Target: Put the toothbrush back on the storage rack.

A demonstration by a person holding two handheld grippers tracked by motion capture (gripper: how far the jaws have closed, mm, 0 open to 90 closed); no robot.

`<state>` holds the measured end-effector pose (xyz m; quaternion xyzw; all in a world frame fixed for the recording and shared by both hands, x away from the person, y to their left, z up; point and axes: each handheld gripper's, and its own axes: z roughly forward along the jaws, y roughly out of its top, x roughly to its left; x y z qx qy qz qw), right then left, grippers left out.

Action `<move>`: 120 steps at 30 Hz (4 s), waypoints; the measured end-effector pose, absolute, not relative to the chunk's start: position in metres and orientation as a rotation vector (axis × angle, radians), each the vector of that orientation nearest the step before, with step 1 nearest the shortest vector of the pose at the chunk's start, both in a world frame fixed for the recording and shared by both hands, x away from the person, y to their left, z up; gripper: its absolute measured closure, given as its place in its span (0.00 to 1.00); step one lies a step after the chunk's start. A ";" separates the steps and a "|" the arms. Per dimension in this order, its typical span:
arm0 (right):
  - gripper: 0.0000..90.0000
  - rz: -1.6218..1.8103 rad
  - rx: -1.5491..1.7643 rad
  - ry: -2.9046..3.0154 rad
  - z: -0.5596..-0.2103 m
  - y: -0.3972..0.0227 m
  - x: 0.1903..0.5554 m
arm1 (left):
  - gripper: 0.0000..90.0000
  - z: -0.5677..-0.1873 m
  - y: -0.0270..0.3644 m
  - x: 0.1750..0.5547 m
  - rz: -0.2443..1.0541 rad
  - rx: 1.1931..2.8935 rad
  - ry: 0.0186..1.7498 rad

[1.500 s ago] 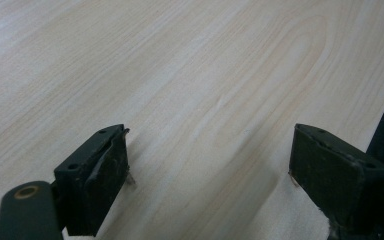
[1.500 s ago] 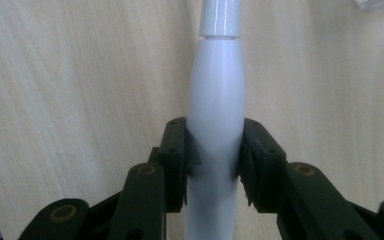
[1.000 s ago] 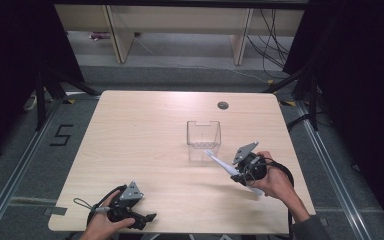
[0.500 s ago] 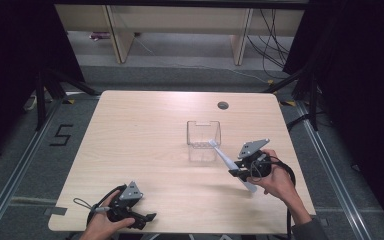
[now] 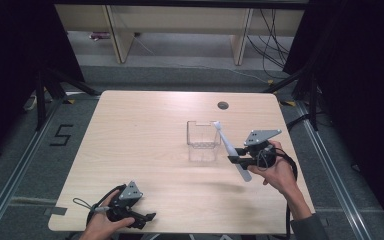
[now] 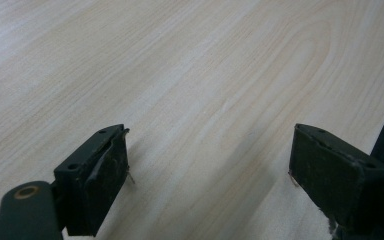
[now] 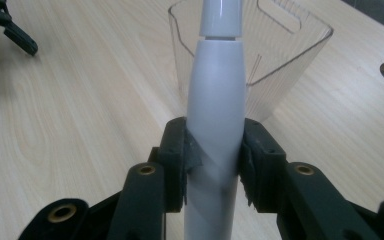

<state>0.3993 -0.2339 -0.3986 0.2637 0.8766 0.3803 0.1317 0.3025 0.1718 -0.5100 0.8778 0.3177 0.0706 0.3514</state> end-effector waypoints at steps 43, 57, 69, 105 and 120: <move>0.74 1.433 0.736 2.345 -0.348 -0.211 0.436 | 0.17 -0.511 0.171 0.303 0.188 2.273 0.828; 0.74 1.486 0.724 2.334 -0.336 -0.188 0.452 | 0.17 -0.511 0.170 0.302 0.178 2.272 0.819; 0.74 1.477 0.744 2.351 -0.337 -0.172 0.476 | 0.17 -0.512 0.170 0.301 0.174 2.257 0.825; 0.74 1.267 0.773 2.463 -0.391 -0.149 0.509 | 0.17 -0.512 0.170 0.301 0.183 2.275 0.817; 0.74 1.159 0.803 2.527 -0.408 -0.139 0.509 | 0.17 -0.512 0.170 0.301 0.177 2.280 0.812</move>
